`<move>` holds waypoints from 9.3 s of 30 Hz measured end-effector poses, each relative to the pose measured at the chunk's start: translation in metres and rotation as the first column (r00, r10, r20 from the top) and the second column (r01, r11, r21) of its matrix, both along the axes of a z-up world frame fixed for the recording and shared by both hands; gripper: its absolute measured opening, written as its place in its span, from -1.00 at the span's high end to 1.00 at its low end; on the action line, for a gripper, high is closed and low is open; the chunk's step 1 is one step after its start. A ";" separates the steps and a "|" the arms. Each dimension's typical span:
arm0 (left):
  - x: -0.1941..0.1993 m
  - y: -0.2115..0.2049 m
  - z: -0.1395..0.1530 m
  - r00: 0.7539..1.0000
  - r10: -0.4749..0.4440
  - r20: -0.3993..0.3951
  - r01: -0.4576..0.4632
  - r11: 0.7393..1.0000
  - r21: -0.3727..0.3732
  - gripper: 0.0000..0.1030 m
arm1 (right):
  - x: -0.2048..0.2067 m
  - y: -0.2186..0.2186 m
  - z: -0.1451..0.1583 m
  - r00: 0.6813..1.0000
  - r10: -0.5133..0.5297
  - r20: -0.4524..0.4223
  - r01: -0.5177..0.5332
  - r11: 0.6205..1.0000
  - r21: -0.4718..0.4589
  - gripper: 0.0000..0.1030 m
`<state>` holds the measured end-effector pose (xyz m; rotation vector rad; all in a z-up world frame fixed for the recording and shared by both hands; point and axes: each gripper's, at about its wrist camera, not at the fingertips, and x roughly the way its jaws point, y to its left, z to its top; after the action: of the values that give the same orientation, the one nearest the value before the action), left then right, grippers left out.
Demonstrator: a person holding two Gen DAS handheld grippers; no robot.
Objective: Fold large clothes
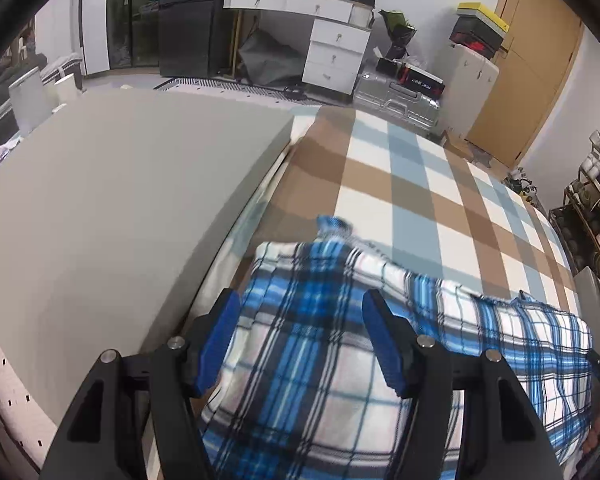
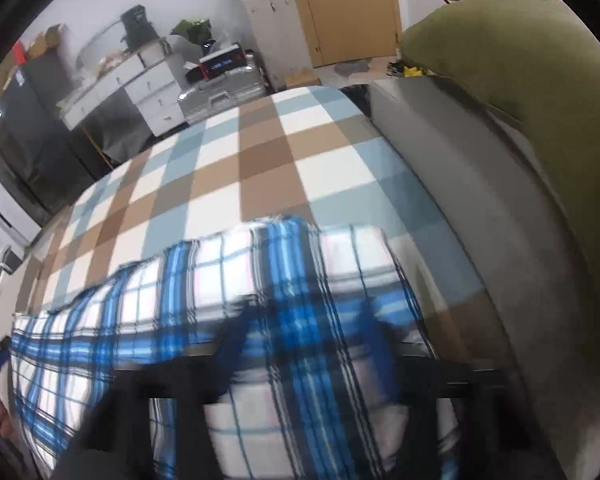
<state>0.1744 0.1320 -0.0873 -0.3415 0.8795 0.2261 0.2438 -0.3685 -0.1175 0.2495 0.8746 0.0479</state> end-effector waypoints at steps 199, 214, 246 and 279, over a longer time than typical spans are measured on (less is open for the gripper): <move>-0.096 -0.128 -0.040 0.898 -0.439 -0.026 0.439 0.897 0.039 -0.72 | -0.104 0.107 -0.040 0.924 0.382 -0.001 -0.370 0.895 -0.250 -0.95; -0.079 -0.155 -0.041 0.909 -0.417 -0.019 0.417 0.905 0.084 -0.77 | -0.128 0.157 -0.032 0.859 0.511 0.022 -0.483 0.824 -0.294 -0.94; -0.059 -0.151 -0.023 0.941 -0.335 0.042 0.335 0.942 0.012 -0.77 | -0.082 0.075 -0.021 0.990 0.137 0.025 -0.131 0.978 -0.163 -0.96; -0.049 -0.187 -0.001 0.838 -0.544 0.039 0.543 0.839 0.049 -0.77 | -0.098 0.062 -0.014 0.980 0.194 -0.042 -0.198 0.947 -0.254 -0.98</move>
<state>0.1254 -0.0546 -0.0878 -0.0505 0.8860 -0.2972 0.1457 -0.3061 -0.1319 -0.0809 0.9099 0.1167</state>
